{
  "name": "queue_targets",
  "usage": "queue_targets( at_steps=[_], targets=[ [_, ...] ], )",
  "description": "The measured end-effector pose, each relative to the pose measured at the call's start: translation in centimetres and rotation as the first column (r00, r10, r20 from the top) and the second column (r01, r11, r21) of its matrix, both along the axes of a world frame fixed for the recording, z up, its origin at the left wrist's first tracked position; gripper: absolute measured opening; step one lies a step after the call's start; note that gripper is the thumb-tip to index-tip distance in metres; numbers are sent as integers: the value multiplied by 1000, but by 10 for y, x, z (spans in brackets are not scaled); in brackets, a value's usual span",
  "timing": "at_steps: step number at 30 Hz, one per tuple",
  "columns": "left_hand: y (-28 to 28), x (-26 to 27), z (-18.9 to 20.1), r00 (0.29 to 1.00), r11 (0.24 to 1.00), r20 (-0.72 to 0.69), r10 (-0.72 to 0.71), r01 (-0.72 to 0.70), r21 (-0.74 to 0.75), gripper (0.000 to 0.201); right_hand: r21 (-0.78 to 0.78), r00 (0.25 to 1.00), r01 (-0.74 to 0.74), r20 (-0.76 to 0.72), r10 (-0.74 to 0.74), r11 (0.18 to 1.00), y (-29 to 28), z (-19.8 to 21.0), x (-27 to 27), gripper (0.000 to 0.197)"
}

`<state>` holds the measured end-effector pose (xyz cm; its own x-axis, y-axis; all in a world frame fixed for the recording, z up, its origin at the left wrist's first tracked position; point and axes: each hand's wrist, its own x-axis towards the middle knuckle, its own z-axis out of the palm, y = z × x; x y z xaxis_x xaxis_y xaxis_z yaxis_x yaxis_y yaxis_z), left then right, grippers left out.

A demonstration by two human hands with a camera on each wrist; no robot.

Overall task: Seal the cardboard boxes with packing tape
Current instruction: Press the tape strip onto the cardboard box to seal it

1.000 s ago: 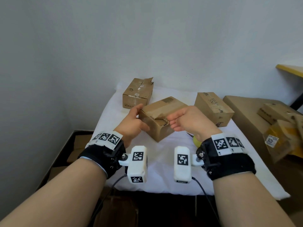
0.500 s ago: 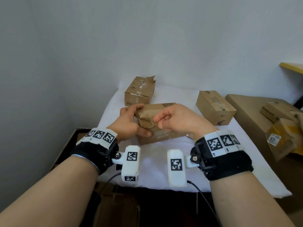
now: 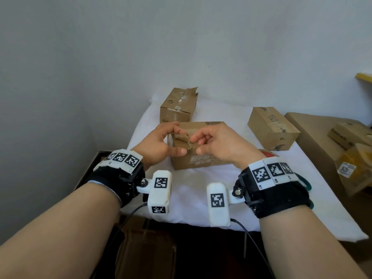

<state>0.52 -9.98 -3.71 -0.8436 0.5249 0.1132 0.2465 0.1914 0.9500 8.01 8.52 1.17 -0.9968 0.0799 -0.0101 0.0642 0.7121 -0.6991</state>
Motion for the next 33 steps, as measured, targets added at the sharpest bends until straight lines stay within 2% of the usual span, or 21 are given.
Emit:
queue_targets(
  at_steps=[4, 11, 14, 19, 22, 28, 33],
  targets=[
    [6, -1, -7, 999, 998, 48, 17, -20, 58, 32, -20, 1000, -2, 1, 2, 1000, -1, -3, -2, 33],
    [17, -2, -11, 991, 985, 78, 104, -114, 133, 34, -22, 1000, 6, 0, -6, 1000, -5, -7, -3, 28],
    [22, 0, -12, 987, 980, 64, 145, -152, 132, 33, -31, 999, 22, -24, -23, 999, -7, -8, -2, 20],
    [17, -2, -11, 994, 991, 71, 77, -85, 107, 33, 2, 994, 89, -70, -89, 996, -14, -9, -1, 12],
    [16, -1, -11, 995, 991, 78, 63, -71, 111, 33, 53, 992, 124, -37, -123, 991, -21, -8, -3, 12],
    [20, 0, -13, 993, 986, 73, 97, -105, 127, 32, 22, 979, 200, 35, -201, 980, -34, -8, -12, 13],
    [22, 1, -14, 989, 980, 88, 118, -130, 148, 44, 59, 974, 215, 58, -218, 975, -39, -6, -13, 10]
  ],
)
